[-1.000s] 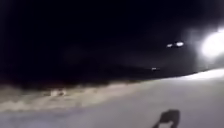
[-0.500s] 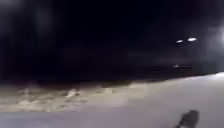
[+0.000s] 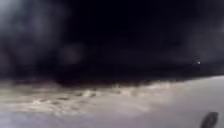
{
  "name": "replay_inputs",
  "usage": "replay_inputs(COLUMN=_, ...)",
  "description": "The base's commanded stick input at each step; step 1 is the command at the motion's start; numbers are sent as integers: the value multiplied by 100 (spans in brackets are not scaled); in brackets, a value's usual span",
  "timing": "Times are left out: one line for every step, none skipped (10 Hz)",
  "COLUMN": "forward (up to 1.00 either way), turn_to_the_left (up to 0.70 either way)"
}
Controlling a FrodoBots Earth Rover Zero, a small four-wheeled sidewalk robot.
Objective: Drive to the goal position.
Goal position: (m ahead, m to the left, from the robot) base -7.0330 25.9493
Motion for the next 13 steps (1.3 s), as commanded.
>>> replay_inputs(forward=0, turn_to_the_left=85)
replay_inputs(forward=0, turn_to_the_left=85)
replay_inputs(forward=0, turn_to_the_left=85)
replay_inputs(forward=0, turn_to_the_left=85)
replay_inputs(forward=0, turn_to_the_left=85)
replay_inputs(forward=0, turn_to_the_left=85)
replay_inputs(forward=0, turn_to_the_left=85)
replay_inputs(forward=0, turn_to_the_left=85)
replay_inputs(forward=0, turn_to_the_left=85)
replay_inputs(forward=0, turn_to_the_left=85)
replay_inputs(forward=0, turn_to_the_left=85)
replay_inputs(forward=0, turn_to_the_left=85)
replay_inputs(forward=0, turn_to_the_left=85)
